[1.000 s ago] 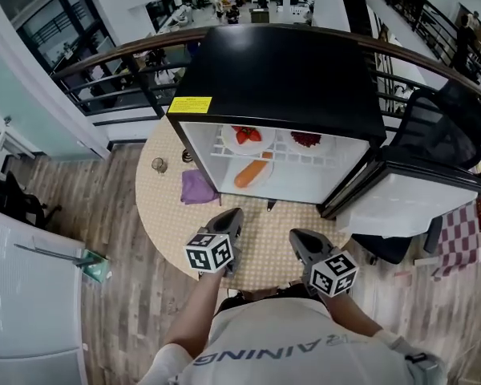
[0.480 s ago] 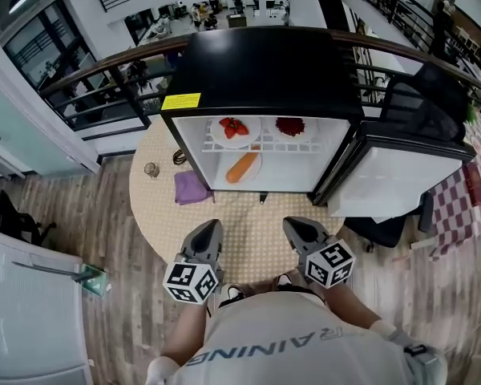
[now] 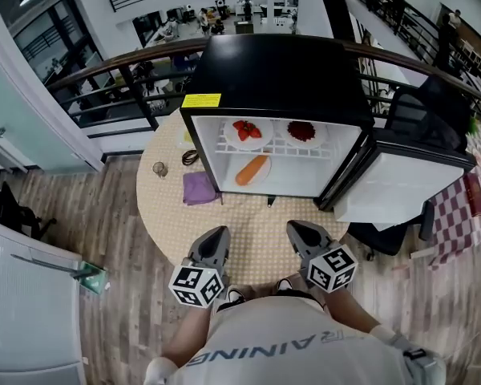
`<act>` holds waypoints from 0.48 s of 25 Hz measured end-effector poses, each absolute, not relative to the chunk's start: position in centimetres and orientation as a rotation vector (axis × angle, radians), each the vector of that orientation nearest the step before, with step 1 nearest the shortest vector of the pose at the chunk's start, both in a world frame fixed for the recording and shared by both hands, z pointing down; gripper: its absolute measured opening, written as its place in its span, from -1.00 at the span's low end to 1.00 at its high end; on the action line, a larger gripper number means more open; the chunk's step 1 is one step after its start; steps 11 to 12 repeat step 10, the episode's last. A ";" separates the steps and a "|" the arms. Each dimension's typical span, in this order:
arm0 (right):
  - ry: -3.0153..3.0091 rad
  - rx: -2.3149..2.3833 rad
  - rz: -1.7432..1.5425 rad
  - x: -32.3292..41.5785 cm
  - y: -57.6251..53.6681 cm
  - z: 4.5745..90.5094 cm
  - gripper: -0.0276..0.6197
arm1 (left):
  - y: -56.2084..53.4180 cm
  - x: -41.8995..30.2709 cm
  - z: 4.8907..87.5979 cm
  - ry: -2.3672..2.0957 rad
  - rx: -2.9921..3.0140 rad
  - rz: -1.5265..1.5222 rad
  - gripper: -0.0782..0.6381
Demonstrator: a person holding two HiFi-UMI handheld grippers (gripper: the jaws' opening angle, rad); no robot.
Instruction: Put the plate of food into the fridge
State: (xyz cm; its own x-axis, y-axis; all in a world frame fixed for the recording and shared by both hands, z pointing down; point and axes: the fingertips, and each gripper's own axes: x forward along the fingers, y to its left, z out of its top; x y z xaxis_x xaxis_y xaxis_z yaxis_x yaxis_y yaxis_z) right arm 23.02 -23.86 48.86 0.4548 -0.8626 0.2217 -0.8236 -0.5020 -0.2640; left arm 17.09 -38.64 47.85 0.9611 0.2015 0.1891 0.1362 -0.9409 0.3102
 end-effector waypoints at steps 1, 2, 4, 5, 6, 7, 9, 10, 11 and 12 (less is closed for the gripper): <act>1.506 -2.572 -0.498 22.9 -24.0 48.8 -0.85 | -38.5 17.1 47.9 0.254 2.812 0.313 -0.76; 1.511 -2.568 -0.498 22.8 -24.2 48.8 -0.85 | -38.5 17.1 47.9 0.259 2.809 0.312 -0.76; 1.513 -2.563 -0.503 22.7 -24.3 48.8 -0.85 | -38.3 17.1 48.1 0.263 2.801 0.315 -0.76; 1.512 -2.562 -0.506 22.6 -24.3 48.9 -0.85 | -38.3 17.1 48.2 0.264 2.797 0.318 -0.76; 1.510 -2.562 -0.511 22.6 -24.3 49.0 -0.85 | -38.3 17.1 48.4 0.266 2.795 0.321 -0.76; 1.509 -2.563 -0.515 22.6 -24.2 49.1 -0.85 | -38.2 17.1 48.4 0.267 2.793 0.323 -0.76; 1.505 -2.567 -0.522 22.7 -24.1 49.2 -0.85 | -38.2 17.2 48.5 0.269 2.789 0.324 -0.76; 1.503 -2.569 -0.526 22.7 -24.1 49.3 -0.85 | -38.3 17.2 48.6 0.269 2.787 0.325 -0.76; 1.503 -2.569 -0.526 22.7 -24.1 49.3 -0.85 | -38.3 17.2 48.6 0.269 2.787 0.325 -0.76; 1.503 -2.569 -0.526 22.7 -24.1 49.3 -0.85 | -38.3 17.2 48.6 0.269 2.787 0.325 -0.76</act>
